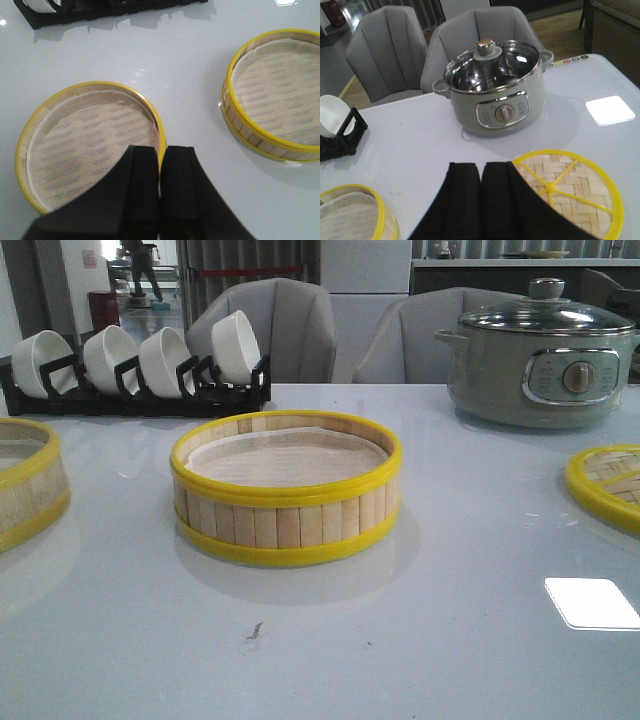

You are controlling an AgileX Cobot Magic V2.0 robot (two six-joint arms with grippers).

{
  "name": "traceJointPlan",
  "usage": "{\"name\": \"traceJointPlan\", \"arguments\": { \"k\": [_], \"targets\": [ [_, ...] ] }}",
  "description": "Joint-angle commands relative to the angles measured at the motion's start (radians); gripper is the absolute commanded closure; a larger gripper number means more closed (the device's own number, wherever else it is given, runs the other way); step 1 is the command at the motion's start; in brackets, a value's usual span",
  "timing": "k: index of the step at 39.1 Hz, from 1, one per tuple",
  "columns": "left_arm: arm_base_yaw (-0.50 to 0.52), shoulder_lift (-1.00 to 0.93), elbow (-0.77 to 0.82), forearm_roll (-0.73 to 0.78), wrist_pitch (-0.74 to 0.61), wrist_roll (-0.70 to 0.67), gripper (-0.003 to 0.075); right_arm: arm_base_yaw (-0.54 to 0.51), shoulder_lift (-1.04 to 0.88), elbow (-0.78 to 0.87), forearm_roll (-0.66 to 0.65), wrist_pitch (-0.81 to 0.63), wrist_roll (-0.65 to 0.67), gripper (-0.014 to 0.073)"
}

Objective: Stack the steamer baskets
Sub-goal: 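Move the left gripper to the rim of the nearby bamboo basket and grasp it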

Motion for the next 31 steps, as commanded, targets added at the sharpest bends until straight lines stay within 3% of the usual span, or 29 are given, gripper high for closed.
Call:
{"name": "traceJointPlan", "arguments": {
  "k": [1,6,8,13,15,21,27,31],
  "targets": [
    [-0.006,-0.018,-0.039,-0.014,-0.035,0.000,0.0632,-0.002,-0.001,-0.040,0.002,-0.133,-0.005,0.0567],
    [-0.006,-0.018,-0.039,-0.014,-0.023,0.000,0.0632,-0.002,-0.001,-0.040,0.002,-0.083,-0.005,0.0554],
    [-0.006,-0.018,-0.039,-0.016,-0.023,0.000,0.0632,-0.002,0.006,-0.040,0.002,-0.049,-0.005,0.0497],
    [-0.006,0.009,-0.039,-0.028,-0.060,0.000,0.0632,0.010,0.046,-0.040,-0.009,0.044,-0.007,0.0167],
    [-0.006,0.032,-0.039,-0.036,-0.063,0.000,0.0629,0.011,0.069,-0.040,-0.012,0.067,-0.007,0.0101],
    [-0.006,0.130,-0.039,-0.088,-0.023,0.008,0.0525,0.012,0.122,-0.040,-0.012,0.119,-0.007,0.0132],
    [-0.006,0.258,-0.039,-0.124,-0.067,0.008,0.0309,0.012,0.139,-0.040,-0.012,0.133,-0.007,0.0161],
    [-0.006,0.345,-0.039,-0.176,-0.135,0.008,0.0295,0.012,0.148,-0.040,-0.012,0.124,-0.007,0.0161]
  ]
}}
